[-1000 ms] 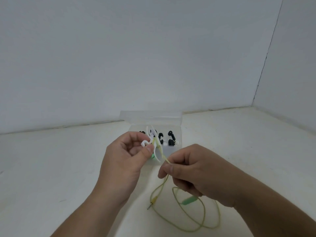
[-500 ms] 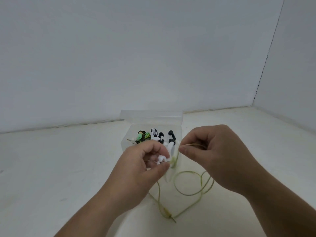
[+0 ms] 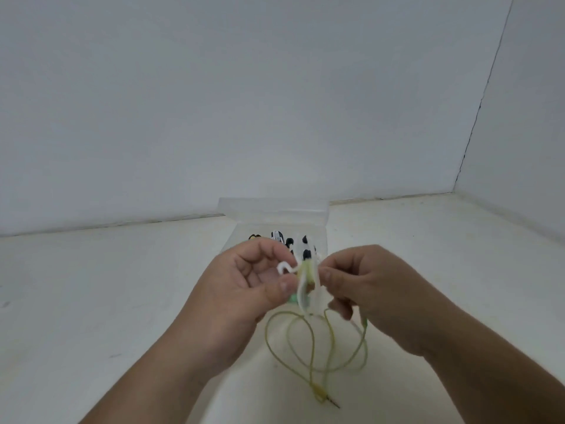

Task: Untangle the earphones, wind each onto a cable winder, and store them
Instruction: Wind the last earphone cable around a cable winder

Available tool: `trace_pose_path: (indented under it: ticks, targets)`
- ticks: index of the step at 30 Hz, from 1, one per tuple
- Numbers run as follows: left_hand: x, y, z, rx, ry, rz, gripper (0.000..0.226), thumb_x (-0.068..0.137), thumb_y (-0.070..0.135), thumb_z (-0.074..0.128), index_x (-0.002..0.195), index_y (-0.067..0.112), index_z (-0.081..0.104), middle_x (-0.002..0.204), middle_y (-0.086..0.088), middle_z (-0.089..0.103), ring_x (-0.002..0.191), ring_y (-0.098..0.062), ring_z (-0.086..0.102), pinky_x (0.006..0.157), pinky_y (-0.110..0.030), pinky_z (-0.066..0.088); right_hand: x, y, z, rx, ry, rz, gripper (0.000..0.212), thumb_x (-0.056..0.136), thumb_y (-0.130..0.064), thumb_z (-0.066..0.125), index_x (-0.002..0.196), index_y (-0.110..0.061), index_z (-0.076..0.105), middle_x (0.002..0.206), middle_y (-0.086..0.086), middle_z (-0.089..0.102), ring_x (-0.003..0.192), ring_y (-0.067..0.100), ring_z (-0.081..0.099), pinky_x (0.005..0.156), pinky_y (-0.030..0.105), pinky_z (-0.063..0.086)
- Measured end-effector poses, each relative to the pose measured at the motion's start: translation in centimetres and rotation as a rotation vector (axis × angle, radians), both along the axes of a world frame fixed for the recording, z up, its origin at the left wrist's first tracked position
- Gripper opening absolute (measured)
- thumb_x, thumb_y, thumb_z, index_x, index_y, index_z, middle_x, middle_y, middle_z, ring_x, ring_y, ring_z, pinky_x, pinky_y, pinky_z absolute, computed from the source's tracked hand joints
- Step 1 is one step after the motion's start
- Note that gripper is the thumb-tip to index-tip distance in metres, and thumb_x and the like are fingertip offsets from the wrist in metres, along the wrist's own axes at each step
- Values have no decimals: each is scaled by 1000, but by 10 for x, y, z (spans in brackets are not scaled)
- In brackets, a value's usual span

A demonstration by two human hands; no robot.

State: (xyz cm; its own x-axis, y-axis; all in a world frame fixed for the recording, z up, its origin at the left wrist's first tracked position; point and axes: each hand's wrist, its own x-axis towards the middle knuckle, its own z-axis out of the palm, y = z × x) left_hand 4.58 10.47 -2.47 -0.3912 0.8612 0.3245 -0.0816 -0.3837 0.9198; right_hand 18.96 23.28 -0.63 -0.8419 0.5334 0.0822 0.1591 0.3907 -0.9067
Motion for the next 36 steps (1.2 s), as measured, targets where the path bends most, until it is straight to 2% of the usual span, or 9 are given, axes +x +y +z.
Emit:
trace_pose_path:
  ticks: [2,7,11,14,20,24,27,30,36]
  targets:
    - [-4,2,-2,18,-74,76,23,66,11,81,86,10,69,80,-14,67,73,-27,65,73,-33,53,-4,-7,-3,-9,-50,81,35,100,-22,55,71,-27,74,55,-1,53,56,19,53,62,35,42]
    - [-8,5,-3,17,-106,327,12,69,11,73,75,22,73,79,-6,71,74,-16,67,76,-26,57,-5,-15,-3,-11,-115,217,22,100,-21,56,89,-19,75,60,5,51,54,16,50,60,28,45]
    - [-10,5,-4,0,-22,465,20,67,9,85,80,16,70,74,-1,69,71,-13,66,82,-37,53,-3,-17,-1,48,-147,260,20,100,-27,56,94,-26,75,58,-3,44,52,13,41,58,38,44]
    - [-8,5,-5,-10,28,474,20,68,12,80,85,11,69,71,3,67,67,-12,64,81,-35,51,-2,-18,3,95,-163,285,22,101,-30,55,97,-25,76,51,-16,44,50,0,48,80,38,55]
    - [-7,5,-5,-43,104,493,14,70,13,80,80,20,72,72,-5,65,68,-15,61,80,-33,50,1,-19,9,-3,-137,306,31,103,-21,48,88,-16,76,52,-10,40,49,5,39,72,35,53]
    - [-6,4,-3,-15,-3,411,20,64,15,85,79,19,72,73,-2,68,70,-15,62,77,-28,52,1,-21,10,-93,-135,347,39,102,-16,42,72,-12,67,50,-6,37,48,11,33,70,33,50]
    - [-1,2,-3,-90,247,465,20,77,-1,79,82,17,70,63,9,63,60,-4,56,63,-14,46,0,-22,10,-75,-75,342,33,91,-25,45,66,-14,63,50,-6,38,49,11,35,65,29,49]
    - [4,0,-4,-150,494,468,26,80,4,78,81,29,70,68,16,60,63,-4,54,62,-12,42,3,-17,14,-11,35,204,30,87,-30,57,63,-13,67,47,-10,44,48,7,44,55,20,43]
    - [5,-2,-2,-204,642,469,27,82,3,76,79,29,68,81,12,68,75,-4,63,69,-8,44,7,-4,13,412,115,-169,14,86,-20,71,73,-24,74,44,-12,50,39,6,39,43,14,33]
